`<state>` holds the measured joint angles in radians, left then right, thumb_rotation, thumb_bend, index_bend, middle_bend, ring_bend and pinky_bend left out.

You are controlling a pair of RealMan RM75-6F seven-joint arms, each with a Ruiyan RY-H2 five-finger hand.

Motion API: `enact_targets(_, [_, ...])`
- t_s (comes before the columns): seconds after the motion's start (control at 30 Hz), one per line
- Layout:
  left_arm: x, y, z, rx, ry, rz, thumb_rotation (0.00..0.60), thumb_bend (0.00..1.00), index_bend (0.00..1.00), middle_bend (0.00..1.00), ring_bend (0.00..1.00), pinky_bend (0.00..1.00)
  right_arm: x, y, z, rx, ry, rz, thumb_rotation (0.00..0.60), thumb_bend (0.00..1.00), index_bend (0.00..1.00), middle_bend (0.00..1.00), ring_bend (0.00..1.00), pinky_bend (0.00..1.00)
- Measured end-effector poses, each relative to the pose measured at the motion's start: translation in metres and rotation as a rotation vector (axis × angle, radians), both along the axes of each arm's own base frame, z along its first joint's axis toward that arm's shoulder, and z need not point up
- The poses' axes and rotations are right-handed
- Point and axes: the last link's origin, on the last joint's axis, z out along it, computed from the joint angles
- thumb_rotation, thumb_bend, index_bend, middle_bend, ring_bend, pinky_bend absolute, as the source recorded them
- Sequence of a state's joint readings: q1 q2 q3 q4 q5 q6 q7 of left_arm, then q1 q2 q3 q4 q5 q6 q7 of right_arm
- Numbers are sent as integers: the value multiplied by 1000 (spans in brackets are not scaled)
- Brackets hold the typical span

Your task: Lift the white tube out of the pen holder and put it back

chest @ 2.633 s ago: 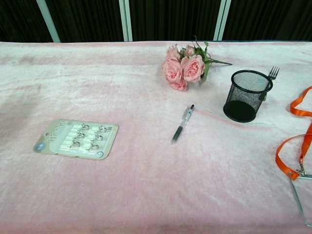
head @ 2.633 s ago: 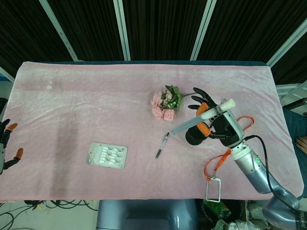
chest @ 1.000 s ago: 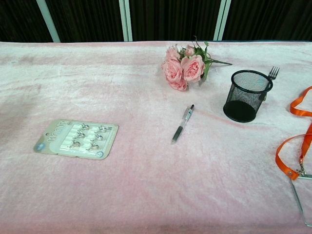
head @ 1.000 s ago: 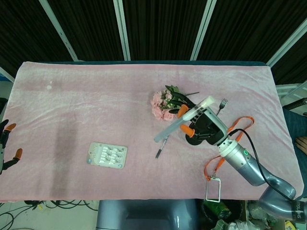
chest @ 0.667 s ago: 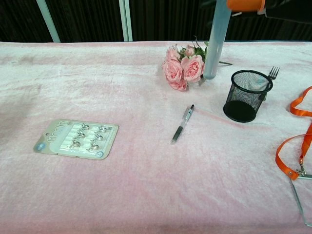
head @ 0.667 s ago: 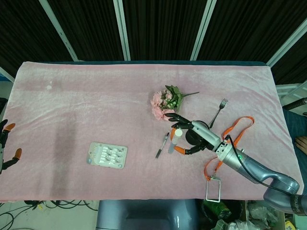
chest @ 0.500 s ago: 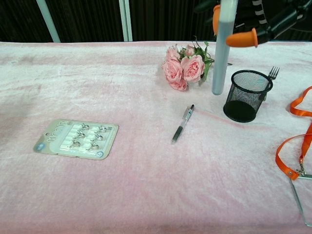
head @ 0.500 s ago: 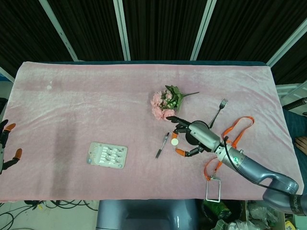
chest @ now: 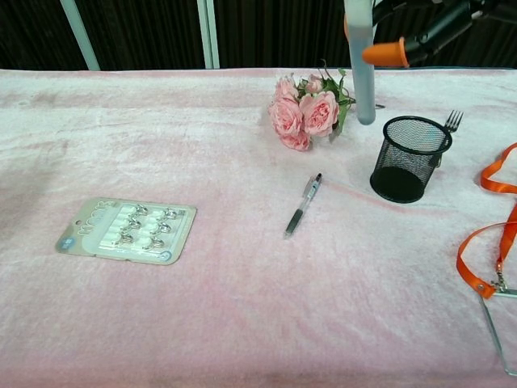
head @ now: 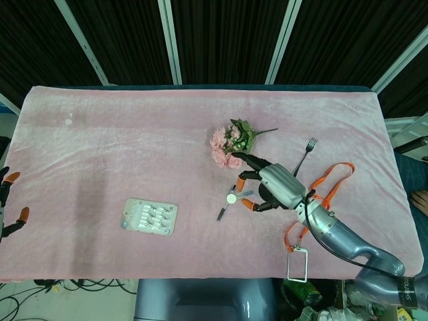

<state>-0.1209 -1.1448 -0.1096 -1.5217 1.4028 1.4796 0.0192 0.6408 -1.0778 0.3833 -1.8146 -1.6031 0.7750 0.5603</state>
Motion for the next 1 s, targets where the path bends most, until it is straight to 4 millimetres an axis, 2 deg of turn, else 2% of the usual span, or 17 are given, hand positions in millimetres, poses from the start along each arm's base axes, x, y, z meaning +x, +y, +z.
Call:
enact_targets(0.1, [0, 0, 0, 0, -2, -2, 600, 354, 118, 29, 0, 39, 8, 1, 9, 72, -181, -45, 600, 351, 686, 47, 89, 174])
enact_targets(0.33, [1, -1, 0, -1, -3, -6, 600, 355, 118, 30, 0, 39, 19, 1, 37, 410, -790, -184, 600, 351, 686, 52, 89, 174])
enact_targets(0.47, [1, -1, -1, -2, -1, -8, 600, 354, 118, 29, 0, 39, 18, 2, 42, 600, -1009, -249, 600, 351, 686, 52, 91, 174])
enact_targets(0.53, [1, -1, -1, -3, 1, -6, 600, 354, 118, 29, 0, 39, 17, 3, 41, 652, -1051, -270, 600, 351, 686, 52, 91, 173])
enact_targets(0.67, [0, 0, -2, -6, 3, -4, 600, 355, 118, 29, 0, 40, 14, 6, 35, 696, -1055, -302, 600, 351, 686, 52, 92, 174])
enact_targets(0.77, [0, 0, -1, -3, 3, -3, 600, 355, 118, 29, 0, 39, 10, 7, 27, 661, -991, -305, 600, 351, 686, 52, 91, 173])
enact_targets(0.9, [0, 0, -1, -3, 4, -1, 600, 355, 118, 29, 0, 41, 5, 7, 15, 523, -821, -270, 600, 352, 686, 52, 91, 174])
enact_targets(1.0, [0, 0, -1, -4, 3, -3, 600, 355, 118, 29, 0, 42, -1, 5, 7, 349, -626, -211, 600, 352, 686, 52, 91, 174])
